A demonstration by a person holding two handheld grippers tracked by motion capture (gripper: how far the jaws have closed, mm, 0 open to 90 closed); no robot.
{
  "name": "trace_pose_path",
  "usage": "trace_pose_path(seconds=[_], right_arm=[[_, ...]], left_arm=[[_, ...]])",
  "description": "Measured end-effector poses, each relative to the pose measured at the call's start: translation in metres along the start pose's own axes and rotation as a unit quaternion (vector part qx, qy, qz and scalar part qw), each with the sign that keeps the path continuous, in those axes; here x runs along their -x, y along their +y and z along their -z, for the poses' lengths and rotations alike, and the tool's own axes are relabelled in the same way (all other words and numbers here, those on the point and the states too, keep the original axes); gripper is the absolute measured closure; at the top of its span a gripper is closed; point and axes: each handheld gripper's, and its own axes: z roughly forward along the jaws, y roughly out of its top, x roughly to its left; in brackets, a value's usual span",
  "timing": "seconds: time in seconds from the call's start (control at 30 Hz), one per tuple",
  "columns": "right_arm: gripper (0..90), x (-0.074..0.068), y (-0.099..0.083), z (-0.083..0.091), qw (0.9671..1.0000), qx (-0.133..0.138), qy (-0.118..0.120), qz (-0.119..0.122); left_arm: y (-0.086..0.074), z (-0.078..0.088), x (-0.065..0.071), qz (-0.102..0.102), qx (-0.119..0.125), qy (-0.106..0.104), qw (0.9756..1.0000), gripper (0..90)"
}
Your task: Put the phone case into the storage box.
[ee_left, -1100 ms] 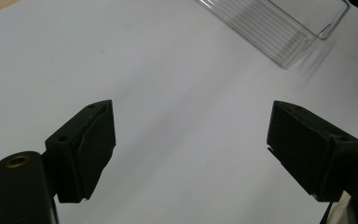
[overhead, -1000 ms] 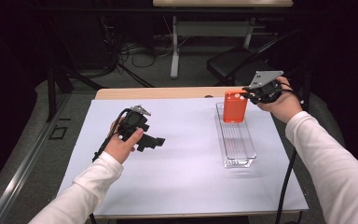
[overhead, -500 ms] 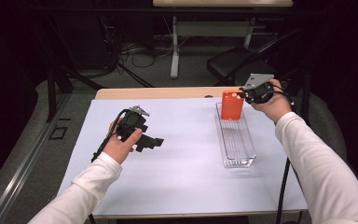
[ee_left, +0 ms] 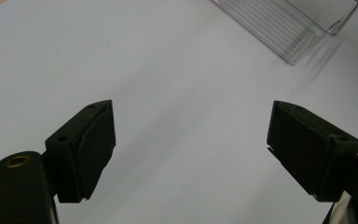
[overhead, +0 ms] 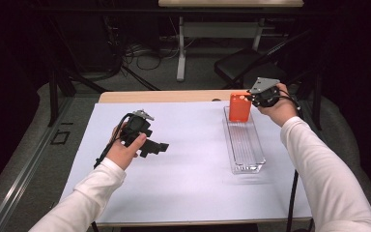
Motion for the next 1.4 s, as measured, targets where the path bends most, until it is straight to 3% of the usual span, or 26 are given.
trace_pose_path(seconds=[0.87,1.2,1.4], right_arm=[[79.6,-0.013,-0.003,-0.023,0.9987,0.004,-0.039,0.032],[79.6,-0.017,-0.002,-0.027,0.9987,0.009,-0.036,0.036],[79.3,-0.017,-0.001,-0.029,0.9981,0.002,-0.035,0.051]], left_arm=[[-0.005,0.001,-0.005,0.01,-0.004,0.001,0.9999,15.9],[-0.007,0.0,-0.007,0.012,-0.005,0.001,0.9999,15.9],[-0.009,-0.002,-0.008,0.014,-0.011,-0.001,0.9999,15.9]])
